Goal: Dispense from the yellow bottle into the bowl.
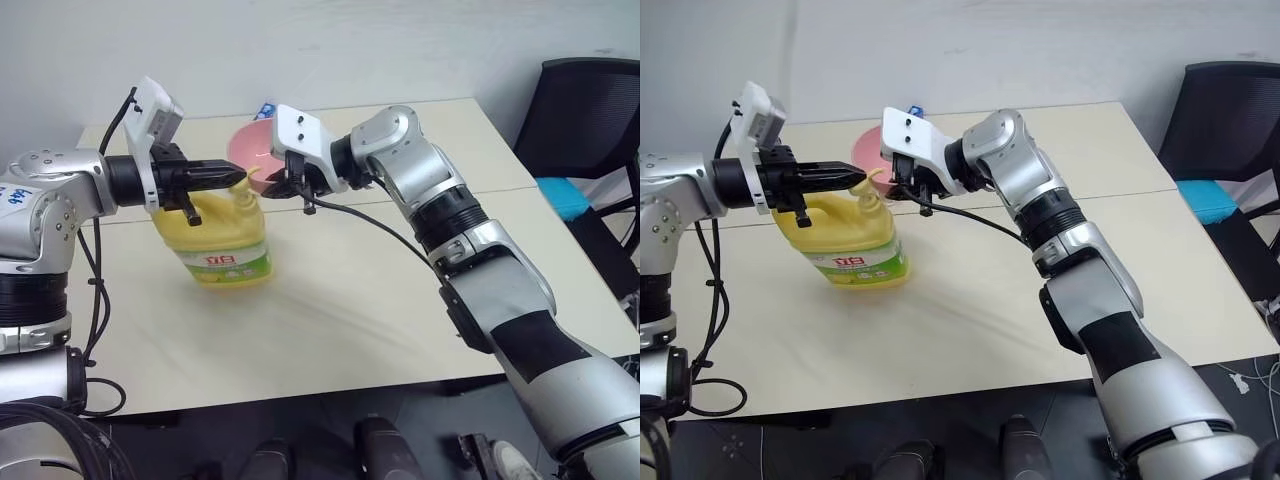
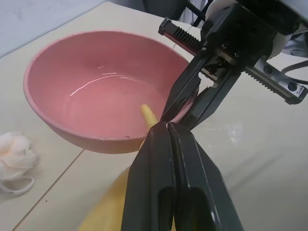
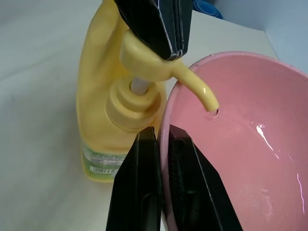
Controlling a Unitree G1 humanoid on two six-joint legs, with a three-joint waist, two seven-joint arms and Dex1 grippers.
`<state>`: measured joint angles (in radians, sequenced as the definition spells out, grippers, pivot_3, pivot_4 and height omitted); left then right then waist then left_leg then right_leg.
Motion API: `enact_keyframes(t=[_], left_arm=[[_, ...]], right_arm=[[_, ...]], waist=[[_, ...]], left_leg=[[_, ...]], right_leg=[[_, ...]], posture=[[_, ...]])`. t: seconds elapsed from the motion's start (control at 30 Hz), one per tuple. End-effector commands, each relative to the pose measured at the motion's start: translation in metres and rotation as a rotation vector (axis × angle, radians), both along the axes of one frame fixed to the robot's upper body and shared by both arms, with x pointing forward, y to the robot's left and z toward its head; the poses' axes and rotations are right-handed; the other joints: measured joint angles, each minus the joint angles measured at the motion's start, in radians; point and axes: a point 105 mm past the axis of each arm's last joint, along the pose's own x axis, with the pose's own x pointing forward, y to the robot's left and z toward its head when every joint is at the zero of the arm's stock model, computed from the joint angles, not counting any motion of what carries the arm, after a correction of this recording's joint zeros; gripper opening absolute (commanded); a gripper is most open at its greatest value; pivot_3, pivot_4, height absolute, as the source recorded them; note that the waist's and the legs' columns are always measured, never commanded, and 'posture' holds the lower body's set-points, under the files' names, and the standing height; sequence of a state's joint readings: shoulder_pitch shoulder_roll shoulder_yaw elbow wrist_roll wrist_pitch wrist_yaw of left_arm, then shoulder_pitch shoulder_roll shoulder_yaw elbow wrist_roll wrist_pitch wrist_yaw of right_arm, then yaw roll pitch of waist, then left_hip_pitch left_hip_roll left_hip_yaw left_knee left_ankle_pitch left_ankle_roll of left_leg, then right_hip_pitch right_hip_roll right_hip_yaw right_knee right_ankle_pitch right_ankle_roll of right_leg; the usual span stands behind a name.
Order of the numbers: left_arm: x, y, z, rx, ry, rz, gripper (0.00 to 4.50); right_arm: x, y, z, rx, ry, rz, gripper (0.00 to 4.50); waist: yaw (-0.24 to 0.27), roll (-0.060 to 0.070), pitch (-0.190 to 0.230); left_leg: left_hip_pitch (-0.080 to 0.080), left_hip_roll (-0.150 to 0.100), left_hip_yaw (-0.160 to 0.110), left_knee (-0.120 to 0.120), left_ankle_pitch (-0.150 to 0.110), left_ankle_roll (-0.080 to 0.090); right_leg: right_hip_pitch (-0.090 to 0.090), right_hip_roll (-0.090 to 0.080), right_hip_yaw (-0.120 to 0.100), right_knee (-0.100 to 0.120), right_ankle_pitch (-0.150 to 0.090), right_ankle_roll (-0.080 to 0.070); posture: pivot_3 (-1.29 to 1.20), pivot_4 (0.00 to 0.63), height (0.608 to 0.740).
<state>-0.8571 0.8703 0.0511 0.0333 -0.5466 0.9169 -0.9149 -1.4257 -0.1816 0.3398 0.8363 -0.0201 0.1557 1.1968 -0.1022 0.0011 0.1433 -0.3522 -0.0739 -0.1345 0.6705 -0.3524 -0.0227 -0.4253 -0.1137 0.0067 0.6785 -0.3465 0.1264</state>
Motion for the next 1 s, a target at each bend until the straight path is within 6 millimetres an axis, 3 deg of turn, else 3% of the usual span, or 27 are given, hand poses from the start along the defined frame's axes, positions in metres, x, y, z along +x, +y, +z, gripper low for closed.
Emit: enact_keyframes(t=[0.03,0.23,0.37,0.5,0.6,0.7,0.77,0.83,1.0], left_arm=[[0.003,0.01,-0.082,0.078,0.331,0.077,0.02],[0.008,0.014,-0.088,0.042,0.358,0.104,0.02],[0.008,0.008,-0.081,0.026,0.332,0.075,0.02],[0.007,-0.001,-0.044,-0.077,0.2,0.004,0.02],[0.0,-0.002,0.01,-0.248,-0.003,-0.093,0.02],[-0.016,0.01,0.049,-0.357,-0.206,-0.196,0.02],[-0.028,0.021,0.06,-0.393,-0.273,-0.251,0.02],[-0.039,0.026,0.065,-0.42,-0.282,-0.299,0.02],[-0.071,0.026,0.035,-0.338,-0.194,-0.415,0.02]], right_arm=[[-0.009,0.008,0.02,0.051,-0.048,0.049,0.0],[-0.01,0.008,0.016,0.046,-0.031,0.058,0.0],[-0.009,0.006,0.014,0.045,-0.026,0.053,0.0],[-0.007,0.001,0.015,0.055,-0.034,0.04,0.0],[-0.007,-0.012,0.016,0.059,-0.045,0.04,0.0],[-0.008,-0.03,0.014,0.059,-0.06,0.03,0.0],[-0.008,-0.041,0.015,0.065,-0.071,0.015,0.0],[-0.008,-0.053,0.018,0.075,-0.08,-0.006,0.0],[-0.02,-0.101,0.004,0.073,-0.051,-0.072,0.0]], waist=[[0.002,0.0,0.0],[0.005,0.005,-0.005],[0.005,0.007,-0.009],[0.009,0.007,-0.009],[0.018,0.007,-0.009],[0.018,0.003,-0.006],[0.015,0.003,-0.006],[0.013,0.002,-0.006],[0.014,0.002,-0.006]], left_leg=[[0.0,0.0,0.0,-0.001,0.0,0.0],[0.001,0.0,0.0,-0.002,0.0,0.0],[0.002,0.0,0.0,-0.002,0.0,0.0],[0.001,0.0,-0.001,-0.002,0.0,0.0],[0.0,-0.001,-0.001,-0.002,0.0,0.0],[-0.007,-0.001,-0.005,0.007,0.0,0.0],[-0.015,0.0,-0.008,0.011,0.0,-0.001],[-0.02,-0.001,-0.008,0.011,0.0,-0.001],[-0.02,-0.002,-0.008,0.008,-0.001,0.0]], right_leg=[[0.0,0.0,0.0,-0.001,0.0,0.0],[0.0,0.0,0.0,0.0,0.0,0.0],[0.0,0.0,0.0,0.0,0.0,0.0],[0.0,0.0,0.0,-0.001,0.0,0.0],[-0.001,0.0,0.0,-0.002,0.0,0.0],[-0.004,0.0,-0.001,-0.003,0.0,0.0],[-0.008,0.0,-0.001,-0.004,0.0,0.0],[-0.014,0.0,-0.002,-0.003,0.0,0.0],[-0.017,0.0,-0.001,-0.002,0.0,0.0]], posture=[[0.0,0.15,0.74],[0.0,0.15,0.74],[0.0,0.15,0.74],[0.0,0.15,0.74],[0.0,0.15,0.74],[0.0,0.15,0.74],[0.0,0.15,0.74],[0.0,0.15,0.74],[0.0,0.15,0.74]])
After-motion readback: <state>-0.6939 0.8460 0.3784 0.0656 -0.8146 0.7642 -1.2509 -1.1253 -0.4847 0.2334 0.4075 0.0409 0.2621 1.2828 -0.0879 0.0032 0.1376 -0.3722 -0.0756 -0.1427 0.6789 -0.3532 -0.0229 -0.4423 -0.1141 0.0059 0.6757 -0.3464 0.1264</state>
